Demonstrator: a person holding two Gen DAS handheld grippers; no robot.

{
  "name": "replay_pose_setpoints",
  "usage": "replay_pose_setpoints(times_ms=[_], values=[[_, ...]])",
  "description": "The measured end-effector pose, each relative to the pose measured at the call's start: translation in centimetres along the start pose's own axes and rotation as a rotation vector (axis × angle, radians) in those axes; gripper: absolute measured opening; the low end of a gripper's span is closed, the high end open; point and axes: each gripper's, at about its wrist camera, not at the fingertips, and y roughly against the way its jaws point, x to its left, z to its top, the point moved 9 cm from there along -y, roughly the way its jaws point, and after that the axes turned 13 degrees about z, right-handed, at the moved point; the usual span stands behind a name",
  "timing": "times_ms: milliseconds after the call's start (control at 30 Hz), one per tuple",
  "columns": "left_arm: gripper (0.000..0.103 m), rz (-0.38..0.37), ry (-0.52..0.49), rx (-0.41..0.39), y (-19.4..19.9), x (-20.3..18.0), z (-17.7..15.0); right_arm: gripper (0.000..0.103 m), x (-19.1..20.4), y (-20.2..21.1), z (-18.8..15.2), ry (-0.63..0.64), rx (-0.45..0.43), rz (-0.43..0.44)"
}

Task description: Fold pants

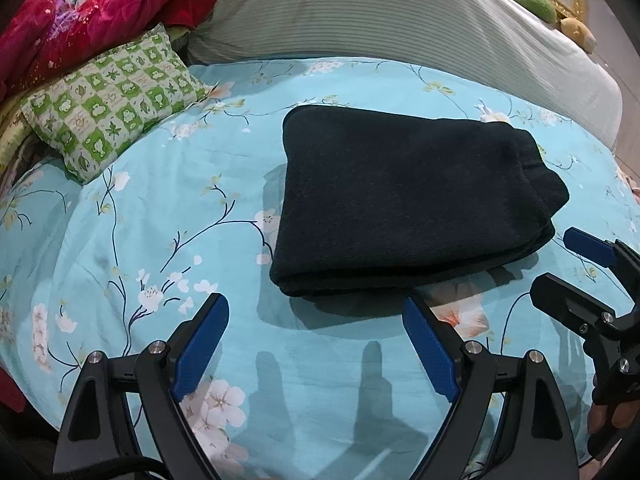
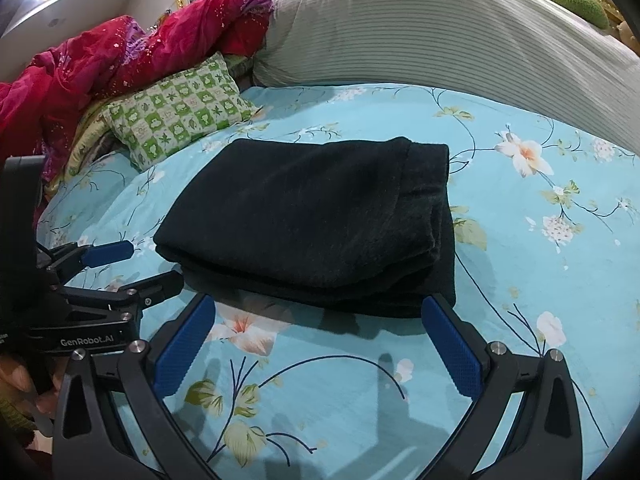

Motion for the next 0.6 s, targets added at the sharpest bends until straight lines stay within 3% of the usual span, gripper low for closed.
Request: replay_pose_setpoints(times_ms=[600], values=[[0.089,-0.015,0.006,-0.019,0.42,0.06,0.07,0.103,0.42,0.02,0.69,-0.003,-0.027,0.002]])
